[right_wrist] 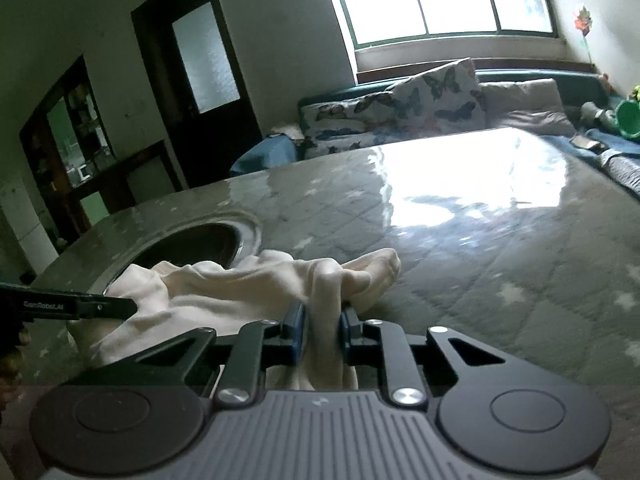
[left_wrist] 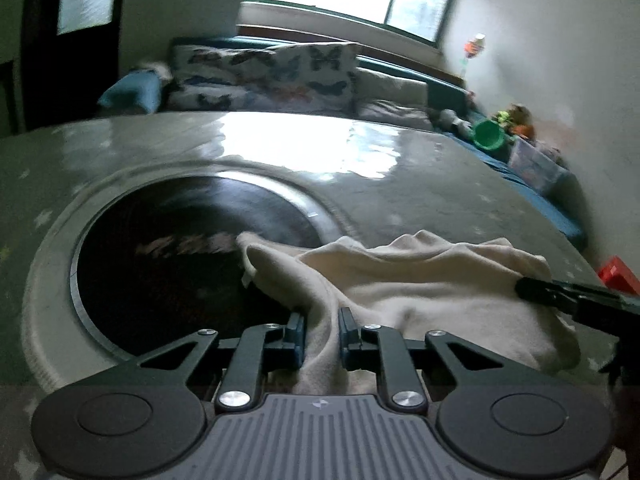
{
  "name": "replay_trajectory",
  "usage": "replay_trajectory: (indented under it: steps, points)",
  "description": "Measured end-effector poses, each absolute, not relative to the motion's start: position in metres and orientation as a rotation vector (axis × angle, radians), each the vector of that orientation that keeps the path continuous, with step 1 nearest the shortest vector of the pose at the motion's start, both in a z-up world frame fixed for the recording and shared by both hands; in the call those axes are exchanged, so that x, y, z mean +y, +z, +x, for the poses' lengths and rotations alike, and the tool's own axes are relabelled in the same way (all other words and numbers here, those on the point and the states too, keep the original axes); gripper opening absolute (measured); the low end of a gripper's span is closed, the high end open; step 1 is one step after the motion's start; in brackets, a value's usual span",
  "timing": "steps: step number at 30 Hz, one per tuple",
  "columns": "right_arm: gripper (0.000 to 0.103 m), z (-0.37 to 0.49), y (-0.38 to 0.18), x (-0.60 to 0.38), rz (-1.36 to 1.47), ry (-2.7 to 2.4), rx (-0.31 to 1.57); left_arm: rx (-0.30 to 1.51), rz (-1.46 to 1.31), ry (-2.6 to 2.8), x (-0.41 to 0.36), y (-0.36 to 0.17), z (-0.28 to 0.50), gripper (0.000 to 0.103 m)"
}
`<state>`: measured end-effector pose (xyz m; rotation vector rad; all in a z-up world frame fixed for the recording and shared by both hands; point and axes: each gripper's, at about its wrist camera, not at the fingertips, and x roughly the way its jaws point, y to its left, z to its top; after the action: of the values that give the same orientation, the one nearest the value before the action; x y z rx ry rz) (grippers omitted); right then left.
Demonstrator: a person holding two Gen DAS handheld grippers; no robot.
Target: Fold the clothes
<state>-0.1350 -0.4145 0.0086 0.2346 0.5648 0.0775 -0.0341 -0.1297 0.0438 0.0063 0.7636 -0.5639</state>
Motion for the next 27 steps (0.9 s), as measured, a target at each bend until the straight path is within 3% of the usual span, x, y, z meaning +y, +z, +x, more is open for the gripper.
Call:
replay_trajectory:
  steps: [16,27]
  points:
    - [0.016,-0.190,0.041,-0.513,0.094,-0.258,0.540,0.762,0.121,-0.865,-0.297,0.045,-0.039,0.017]
    - [0.016,-0.208,0.029,-0.562,0.103,-0.468,0.536,0.786,0.180,-0.929,-0.370,0.026,-0.050,0.020]
